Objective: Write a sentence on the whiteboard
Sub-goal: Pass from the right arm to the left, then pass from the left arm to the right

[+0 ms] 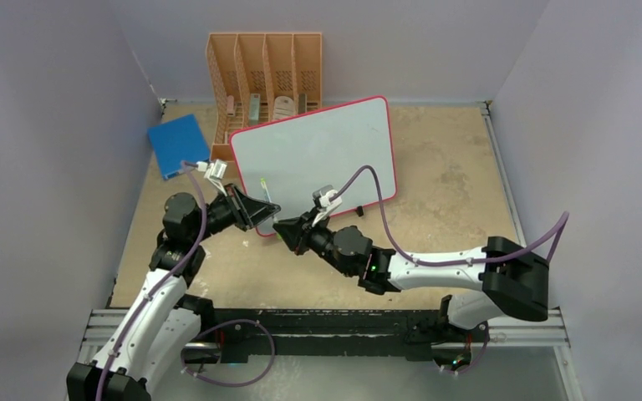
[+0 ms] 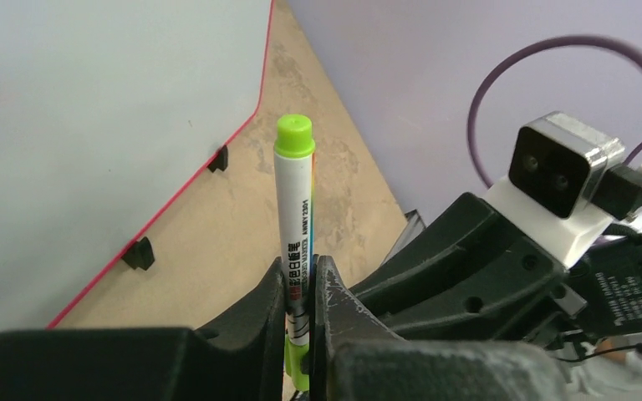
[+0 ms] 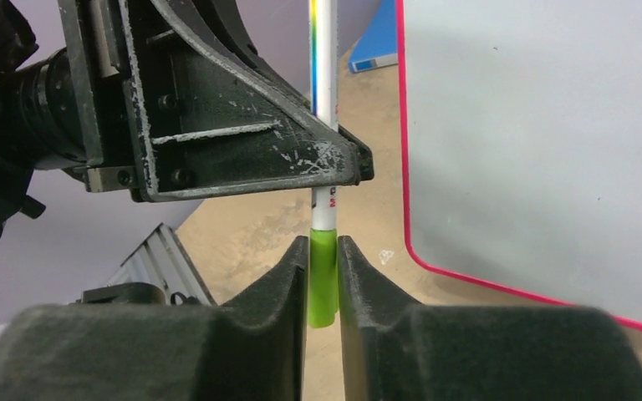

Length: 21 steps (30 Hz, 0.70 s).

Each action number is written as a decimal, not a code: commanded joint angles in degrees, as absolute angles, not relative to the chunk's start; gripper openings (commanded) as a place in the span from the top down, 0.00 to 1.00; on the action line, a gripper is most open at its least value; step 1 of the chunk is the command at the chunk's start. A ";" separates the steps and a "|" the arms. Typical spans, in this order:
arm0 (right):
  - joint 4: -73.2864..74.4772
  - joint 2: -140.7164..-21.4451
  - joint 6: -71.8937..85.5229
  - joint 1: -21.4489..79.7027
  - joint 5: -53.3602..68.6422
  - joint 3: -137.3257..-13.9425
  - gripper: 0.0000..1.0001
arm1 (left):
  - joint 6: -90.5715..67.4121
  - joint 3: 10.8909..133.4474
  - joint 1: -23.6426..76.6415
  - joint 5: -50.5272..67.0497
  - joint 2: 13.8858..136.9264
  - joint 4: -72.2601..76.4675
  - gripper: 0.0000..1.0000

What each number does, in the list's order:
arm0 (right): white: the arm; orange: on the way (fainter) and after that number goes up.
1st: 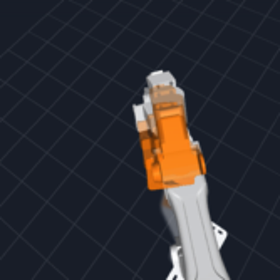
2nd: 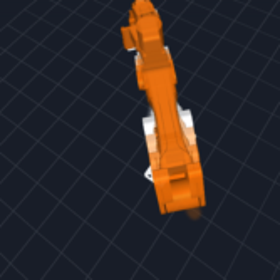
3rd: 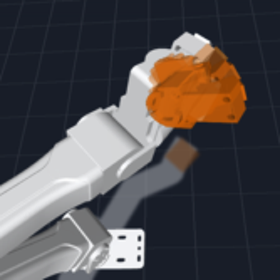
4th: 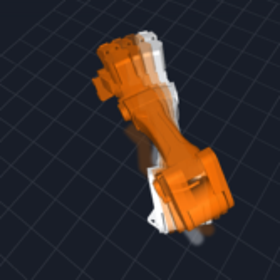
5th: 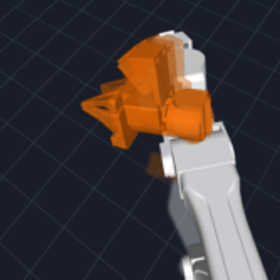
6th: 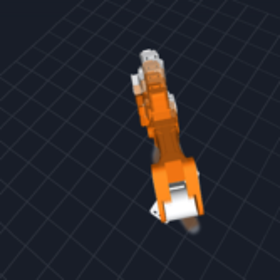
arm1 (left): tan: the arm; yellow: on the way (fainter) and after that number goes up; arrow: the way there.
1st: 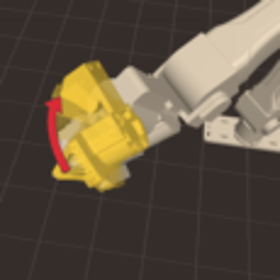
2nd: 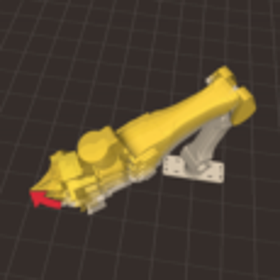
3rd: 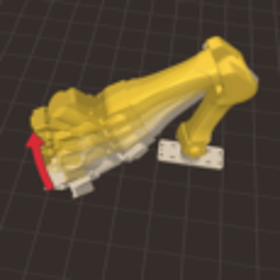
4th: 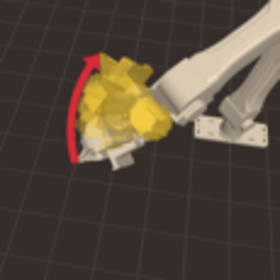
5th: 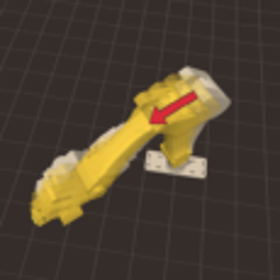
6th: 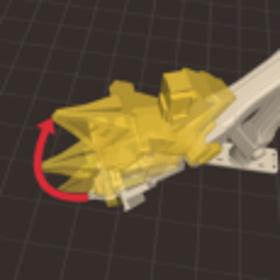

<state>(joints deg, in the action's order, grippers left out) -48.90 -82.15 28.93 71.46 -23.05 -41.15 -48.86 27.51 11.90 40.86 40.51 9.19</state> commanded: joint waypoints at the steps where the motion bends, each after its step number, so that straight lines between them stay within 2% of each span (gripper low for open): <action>1: -44.75 -77.97 27.93 71.55 -22.59 -43.90 0.69 | -40.39 31.88 12.48 40.63 41.26 8.98 1.00; 4: -37.18 -74.86 25.36 71.16 -20.11 -45.45 0.49 | -32.61 35.78 12.48 41.24 42.84 4.68 1.00; 7: -27.50 -71.89 22.89 69.35 -14.23 -48.52 0.37 | -27.50 38.49 12.52 43.69 44.43 2.97 1.00; 12: -11.36 -69.03 21.03 61.60 -3.11 -55.40 0.30 | -18.39 42.76 13.73 48.85 48.12 -0.80 1.00; 21: 9.17 -69.13 17.23 53.97 5.34 -69.01 0.22 | -3.25 46.32 17.90 50.73 48.78 -7.39 1.00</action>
<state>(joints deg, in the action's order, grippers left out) -2.42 -68.93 20.18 55.31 -1.41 -62.17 -13.65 42.02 16.08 47.99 48.53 -5.13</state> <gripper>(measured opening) 0.770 0.068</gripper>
